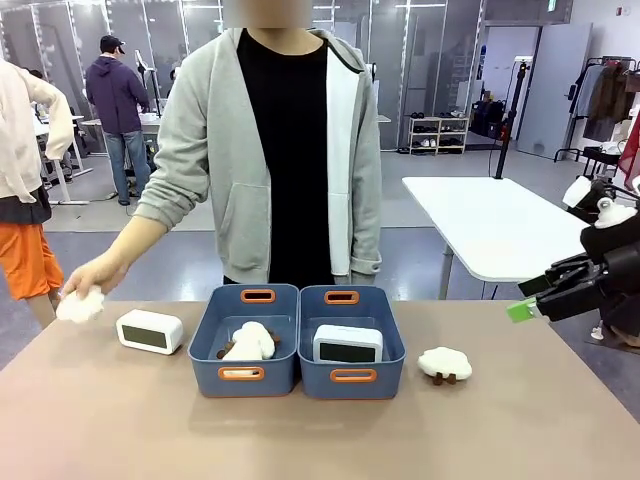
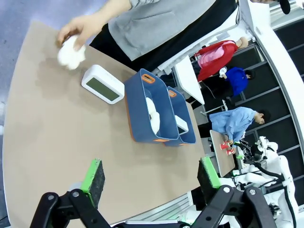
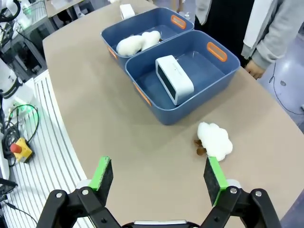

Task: Sort the digital clocks into the basket.
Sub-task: Pick up the Digital clock from the table and place it into the empty Plastic storage basket.

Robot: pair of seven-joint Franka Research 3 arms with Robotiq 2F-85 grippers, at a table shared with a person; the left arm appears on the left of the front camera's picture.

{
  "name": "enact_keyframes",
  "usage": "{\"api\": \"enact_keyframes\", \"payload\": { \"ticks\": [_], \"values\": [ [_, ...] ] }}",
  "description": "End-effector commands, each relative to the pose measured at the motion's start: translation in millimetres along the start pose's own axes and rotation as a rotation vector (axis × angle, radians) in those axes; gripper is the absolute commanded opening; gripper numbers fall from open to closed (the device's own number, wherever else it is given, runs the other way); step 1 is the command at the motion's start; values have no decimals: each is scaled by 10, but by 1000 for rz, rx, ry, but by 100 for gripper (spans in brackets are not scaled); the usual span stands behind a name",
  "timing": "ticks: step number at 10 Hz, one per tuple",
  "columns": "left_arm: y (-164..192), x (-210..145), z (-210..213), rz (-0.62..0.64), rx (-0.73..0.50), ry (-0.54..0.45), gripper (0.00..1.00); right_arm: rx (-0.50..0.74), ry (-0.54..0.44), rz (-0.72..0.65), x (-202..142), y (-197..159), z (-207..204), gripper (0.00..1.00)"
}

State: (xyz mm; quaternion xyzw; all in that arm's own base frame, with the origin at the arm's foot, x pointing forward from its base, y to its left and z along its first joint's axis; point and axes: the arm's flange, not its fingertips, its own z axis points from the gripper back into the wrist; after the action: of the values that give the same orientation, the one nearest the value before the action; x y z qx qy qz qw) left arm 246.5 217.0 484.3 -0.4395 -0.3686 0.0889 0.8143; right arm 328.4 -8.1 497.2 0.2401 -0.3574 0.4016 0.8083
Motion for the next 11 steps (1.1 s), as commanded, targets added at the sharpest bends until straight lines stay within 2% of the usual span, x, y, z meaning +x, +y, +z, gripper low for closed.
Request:
{"api": "enact_keyframes", "payload": {
  "ticks": [1, 9, 10, 11],
  "values": [
    [10, 16, 8, -20, -24, -8, 100, 0, 4, 14, 20, 14, -9, 97],
    [0, 0, 0, 0, 0, 0, 100, 0, 4, 14, 20, 14, -9, 97],
    [-370, 149, -162, -230, 112, 123, 100, 0, 4, 14, 20, 14, -9, 97],
    [-715, 353, -544, -444, 289, 322, 100, 0, 4, 14, 20, 14, -9, 97]
  ]
}}
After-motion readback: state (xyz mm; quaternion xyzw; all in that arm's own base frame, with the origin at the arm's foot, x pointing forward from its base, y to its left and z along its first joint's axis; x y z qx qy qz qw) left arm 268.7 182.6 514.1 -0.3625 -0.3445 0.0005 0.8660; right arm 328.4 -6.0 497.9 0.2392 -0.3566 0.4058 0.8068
